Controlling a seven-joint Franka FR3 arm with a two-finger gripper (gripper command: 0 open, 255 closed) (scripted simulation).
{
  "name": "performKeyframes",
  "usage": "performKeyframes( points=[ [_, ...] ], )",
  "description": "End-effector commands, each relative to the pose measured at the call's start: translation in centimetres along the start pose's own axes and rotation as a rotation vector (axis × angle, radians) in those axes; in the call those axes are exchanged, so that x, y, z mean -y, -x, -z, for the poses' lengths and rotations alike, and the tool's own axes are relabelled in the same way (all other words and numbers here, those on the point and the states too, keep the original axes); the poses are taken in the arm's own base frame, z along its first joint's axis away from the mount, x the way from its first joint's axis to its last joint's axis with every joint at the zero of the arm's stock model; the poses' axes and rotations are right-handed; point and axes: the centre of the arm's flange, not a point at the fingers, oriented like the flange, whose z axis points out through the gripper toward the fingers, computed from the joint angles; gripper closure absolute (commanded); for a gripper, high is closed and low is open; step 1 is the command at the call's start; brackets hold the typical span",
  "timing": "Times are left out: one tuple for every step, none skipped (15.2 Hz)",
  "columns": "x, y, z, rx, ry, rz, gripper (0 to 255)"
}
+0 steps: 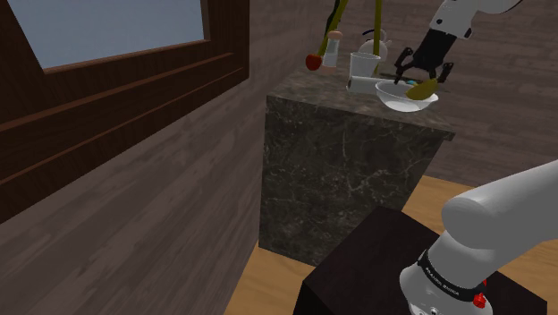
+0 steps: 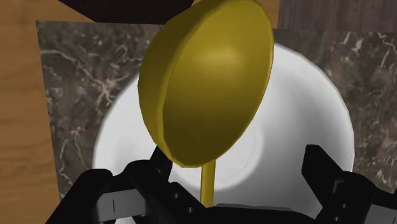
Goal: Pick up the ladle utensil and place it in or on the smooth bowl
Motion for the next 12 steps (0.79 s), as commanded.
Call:
performKeyframes(
  points=[
    [0.0,-0.1,1.4,0.0,0.0,0.0,0],
    [0.0,-0.1,2.7,0.0,0.0,0.0,0],
    [0.0,-0.1,4.0,0.0,0.0,0.0,0],
    [0.0,-0.1,5.1,0.0,0.0,0.0,0],
    [0.0,-0.1,5.1,0.0,0.0,0.0,0],
    [0.0,-0.1,5.1,0.0,0.0,0.0,0],
    [0.0,-0.1,5.1,0.0,0.0,0.0,0],
    [0.0,-0.1,5.1,0.0,0.0,0.0,0],
    [0.0,-0.1,5.1,0.0,0.0,0.0,0],
    [0.0,-0.1,5.1,0.0,0.0,0.0,0],
    [0.0,-0.1,5.1,0.0,0.0,0.0,0],
    [0.0,-0.1,5.1,0.0,0.0,0.0,0]
  ],
)
